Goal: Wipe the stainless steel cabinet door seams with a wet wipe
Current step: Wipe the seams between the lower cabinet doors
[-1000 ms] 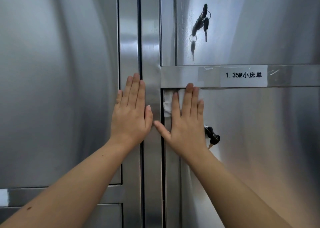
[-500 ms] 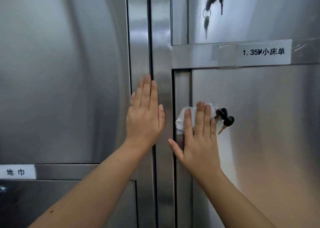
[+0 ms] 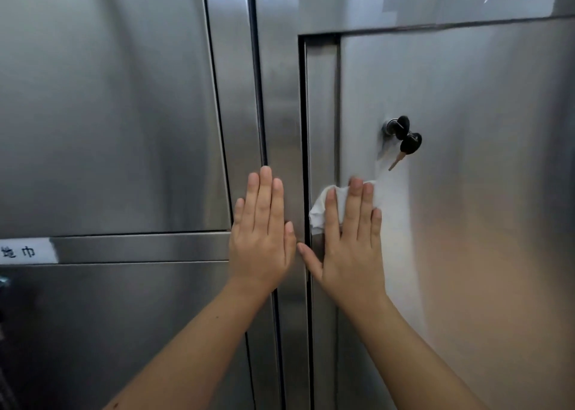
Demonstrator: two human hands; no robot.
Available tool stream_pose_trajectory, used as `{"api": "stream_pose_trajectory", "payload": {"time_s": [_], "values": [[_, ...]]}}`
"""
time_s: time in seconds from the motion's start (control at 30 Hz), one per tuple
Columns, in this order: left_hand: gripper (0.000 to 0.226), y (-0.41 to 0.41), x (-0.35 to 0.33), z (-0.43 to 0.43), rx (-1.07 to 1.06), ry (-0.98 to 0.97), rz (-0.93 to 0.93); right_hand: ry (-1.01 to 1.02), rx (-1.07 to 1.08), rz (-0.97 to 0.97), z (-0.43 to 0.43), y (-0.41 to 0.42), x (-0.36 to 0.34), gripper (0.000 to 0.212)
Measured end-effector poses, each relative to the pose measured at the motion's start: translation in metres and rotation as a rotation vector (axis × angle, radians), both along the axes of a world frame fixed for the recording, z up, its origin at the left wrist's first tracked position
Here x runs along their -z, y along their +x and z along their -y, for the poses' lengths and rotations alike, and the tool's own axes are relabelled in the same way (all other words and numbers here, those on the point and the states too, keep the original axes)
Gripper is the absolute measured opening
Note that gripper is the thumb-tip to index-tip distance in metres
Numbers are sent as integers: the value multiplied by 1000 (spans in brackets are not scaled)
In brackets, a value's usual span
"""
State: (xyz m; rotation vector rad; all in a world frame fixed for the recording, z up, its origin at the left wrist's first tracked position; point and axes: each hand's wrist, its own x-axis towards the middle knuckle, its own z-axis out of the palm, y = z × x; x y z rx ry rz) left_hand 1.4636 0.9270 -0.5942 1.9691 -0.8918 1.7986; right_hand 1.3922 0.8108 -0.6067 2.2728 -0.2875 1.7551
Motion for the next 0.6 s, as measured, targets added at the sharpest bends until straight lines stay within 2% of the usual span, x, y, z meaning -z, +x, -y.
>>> {"api": "stream_pose_trajectory", "payload": {"time_s": [0.3,0.5,0.6], "values": [[59,0,50,-7,7,84,-30,21,22,-100,2,-3,47,78],[60,0,54,-7,20,78,-43,27,36,-207,3,-11,83,83],[61,0,54,-7,25,78,-57,32,17,-236,0,-15,89,78]]}}
